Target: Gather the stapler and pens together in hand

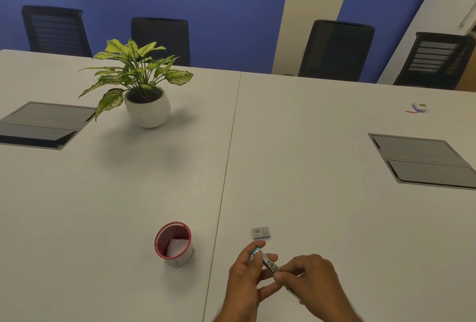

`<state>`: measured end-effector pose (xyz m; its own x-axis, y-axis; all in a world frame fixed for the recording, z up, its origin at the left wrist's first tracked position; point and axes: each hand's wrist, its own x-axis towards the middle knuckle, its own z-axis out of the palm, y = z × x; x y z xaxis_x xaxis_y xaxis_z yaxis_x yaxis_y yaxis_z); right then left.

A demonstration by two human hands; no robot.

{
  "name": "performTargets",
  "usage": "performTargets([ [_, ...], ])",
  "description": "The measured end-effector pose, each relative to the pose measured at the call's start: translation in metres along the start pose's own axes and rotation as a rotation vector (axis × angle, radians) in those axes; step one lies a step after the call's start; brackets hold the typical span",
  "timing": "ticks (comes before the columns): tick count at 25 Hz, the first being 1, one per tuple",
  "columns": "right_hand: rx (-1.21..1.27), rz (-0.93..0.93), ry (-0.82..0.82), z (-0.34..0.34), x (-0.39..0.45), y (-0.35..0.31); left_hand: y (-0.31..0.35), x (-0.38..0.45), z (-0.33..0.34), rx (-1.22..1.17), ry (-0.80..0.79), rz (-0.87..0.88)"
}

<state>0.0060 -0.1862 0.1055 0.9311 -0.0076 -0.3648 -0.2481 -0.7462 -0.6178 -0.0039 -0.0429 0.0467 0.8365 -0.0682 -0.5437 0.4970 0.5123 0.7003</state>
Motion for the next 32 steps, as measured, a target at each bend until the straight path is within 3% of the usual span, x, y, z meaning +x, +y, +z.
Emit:
performTargets([
  [18,0.214,0.083,-0.001,0.002,-0.006,0.008,-0.003,-0.007,0.003,0.077,-0.01,0.031],
  [26,0.295,0.21,-0.299,-0.014,-0.006,0.02,0.004,-0.007,-0.003,0.064,0.085,0.044],
  [28,0.242,0.165,-0.259,-0.015,-0.008,0.028,0.005,-0.008,-0.004,0.071,0.112,0.046],
  [32,0.279,0.081,-0.01,-0.005,-0.012,0.035,0.006,-0.01,-0.005,0.127,0.146,0.042],
])
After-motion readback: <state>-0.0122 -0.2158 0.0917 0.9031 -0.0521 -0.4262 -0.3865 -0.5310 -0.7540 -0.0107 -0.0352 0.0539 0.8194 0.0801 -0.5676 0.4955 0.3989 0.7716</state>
